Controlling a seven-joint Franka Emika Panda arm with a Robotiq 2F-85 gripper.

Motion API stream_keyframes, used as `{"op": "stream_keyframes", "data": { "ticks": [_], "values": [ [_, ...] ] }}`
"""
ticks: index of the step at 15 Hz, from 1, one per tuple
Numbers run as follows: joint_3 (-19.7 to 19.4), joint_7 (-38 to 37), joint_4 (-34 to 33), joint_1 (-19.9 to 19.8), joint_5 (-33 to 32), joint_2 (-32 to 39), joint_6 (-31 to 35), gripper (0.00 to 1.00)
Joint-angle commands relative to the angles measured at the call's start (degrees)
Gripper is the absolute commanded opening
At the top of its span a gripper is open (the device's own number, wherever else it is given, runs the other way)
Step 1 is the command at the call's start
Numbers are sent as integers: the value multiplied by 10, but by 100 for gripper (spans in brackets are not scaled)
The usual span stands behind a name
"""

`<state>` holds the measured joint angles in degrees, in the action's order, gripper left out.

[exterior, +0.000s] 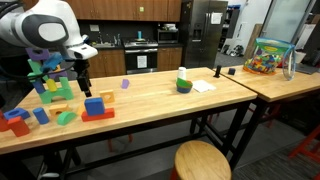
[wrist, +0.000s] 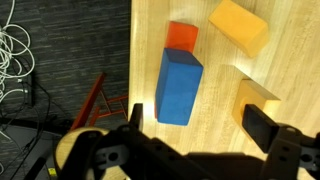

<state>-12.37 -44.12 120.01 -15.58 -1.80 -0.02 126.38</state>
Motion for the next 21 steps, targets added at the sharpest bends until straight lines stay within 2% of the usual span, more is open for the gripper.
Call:
{"op": "stream_keyframes", "data": {
  "ticks": [1,4,9,14,21],
  "values": [
    [-1,38,1,11,32,-5,-3,100],
    [2,59,-12,19,69,4,-4,100],
    [2,57,-24,28,85,17,-4,100],
    [-12,24,-37,20,60,34,-22,100],
    [-30,17,-41,12,60,47,-36,100]
  ]
}}
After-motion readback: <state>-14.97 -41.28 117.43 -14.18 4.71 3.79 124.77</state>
